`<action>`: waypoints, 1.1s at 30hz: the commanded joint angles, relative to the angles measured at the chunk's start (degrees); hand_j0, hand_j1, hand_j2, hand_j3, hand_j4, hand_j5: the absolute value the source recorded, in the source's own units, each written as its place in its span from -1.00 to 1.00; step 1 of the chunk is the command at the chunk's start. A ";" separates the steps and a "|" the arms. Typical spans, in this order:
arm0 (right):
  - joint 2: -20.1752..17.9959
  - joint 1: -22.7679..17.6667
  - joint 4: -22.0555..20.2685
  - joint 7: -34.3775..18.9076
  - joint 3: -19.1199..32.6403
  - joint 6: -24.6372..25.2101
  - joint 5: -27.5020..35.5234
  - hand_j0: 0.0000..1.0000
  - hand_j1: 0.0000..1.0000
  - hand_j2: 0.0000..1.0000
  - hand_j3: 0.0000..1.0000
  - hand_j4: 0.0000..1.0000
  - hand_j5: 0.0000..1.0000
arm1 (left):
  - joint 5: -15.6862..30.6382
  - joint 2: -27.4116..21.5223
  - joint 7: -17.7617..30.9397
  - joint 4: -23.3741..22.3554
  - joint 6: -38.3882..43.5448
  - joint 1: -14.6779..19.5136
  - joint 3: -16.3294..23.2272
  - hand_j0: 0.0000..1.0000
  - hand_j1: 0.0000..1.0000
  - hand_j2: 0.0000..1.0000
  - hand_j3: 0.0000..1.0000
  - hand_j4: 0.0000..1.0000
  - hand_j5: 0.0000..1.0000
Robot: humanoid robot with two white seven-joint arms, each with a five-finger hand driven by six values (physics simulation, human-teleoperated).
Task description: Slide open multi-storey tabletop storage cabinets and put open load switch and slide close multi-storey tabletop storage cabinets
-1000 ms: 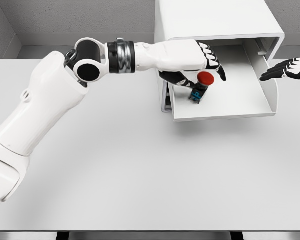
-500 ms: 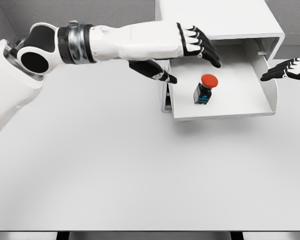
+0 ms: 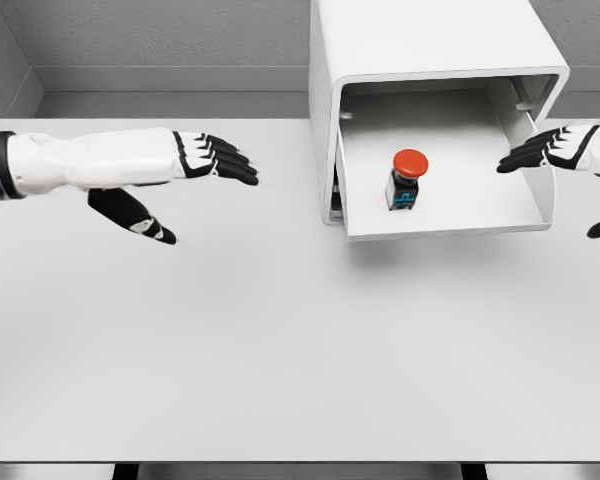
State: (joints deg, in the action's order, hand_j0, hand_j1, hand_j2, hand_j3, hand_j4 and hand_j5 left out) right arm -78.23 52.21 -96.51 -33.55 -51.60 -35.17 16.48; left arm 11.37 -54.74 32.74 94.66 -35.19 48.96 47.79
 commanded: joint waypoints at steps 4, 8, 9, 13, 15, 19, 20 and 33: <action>1.50 -0.35 -0.08 -0.11 0.00 0.17 0.40 1.00 1.00 1.00 1.00 1.00 1.00 | 0.41 -1.69 -0.04 -2.55 0.19 -0.09 -0.16 1.00 1.00 1.00 1.00 1.00 1.00; 2.38 -0.97 -0.08 -0.29 0.00 0.17 0.31 1.00 1.00 1.00 1.00 1.00 1.00 | -0.56 -1.51 -0.04 -2.91 0.19 -0.70 -0.07 1.00 1.00 1.00 1.00 1.00 1.00; 2.46 -1.32 -0.08 -0.38 0.00 0.17 0.31 1.00 1.00 1.00 1.00 1.00 1.00 | -0.56 -1.60 -0.04 -2.99 0.19 -1.05 -0.07 1.00 1.00 1.00 1.00 1.00 1.00; 3.52 -1.67 -0.08 -0.64 0.00 0.17 0.14 1.00 1.00 1.00 1.00 1.00 1.00 | -0.82 -1.69 -0.04 -4.05 0.19 -1.41 -0.16 1.00 1.00 1.00 1.00 1.00 1.00; 4.40 -1.67 -0.08 -0.64 0.00 0.17 -0.39 1.00 1.00 1.00 1.00 1.00 1.00 | -0.82 -1.69 -0.04 -4.05 0.19 -1.41 -0.07 1.00 1.00 1.00 1.00 1.00 1.00; 5.63 -1.76 -0.08 -0.64 0.00 0.17 -0.66 1.00 1.00 1.00 1.00 1.00 1.00 | -0.91 -1.60 -0.04 -4.49 0.19 -2.11 -0.16 1.00 1.00 1.00 1.00 1.00 1.00; 5.89 -1.76 -0.08 -0.64 0.00 0.17 -0.66 1.00 1.00 1.00 1.00 1.00 1.00 | -0.91 -1.60 -0.04 -4.40 0.19 -2.11 -0.16 1.00 1.00 1.00 1.00 1.00 1.00; 9.14 -3.61 0.54 -0.38 0.09 0.17 -5.67 1.00 1.00 1.00 1.00 1.00 1.00 | -0.91 -1.60 0.05 -4.49 0.19 -2.64 -0.16 1.00 1.00 1.00 1.00 1.00 1.00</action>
State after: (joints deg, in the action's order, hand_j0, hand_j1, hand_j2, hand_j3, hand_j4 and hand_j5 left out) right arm -69.84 48.60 -96.10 -34.04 -51.59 -35.16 11.51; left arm 10.03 -56.22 32.77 90.17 -35.16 46.32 47.70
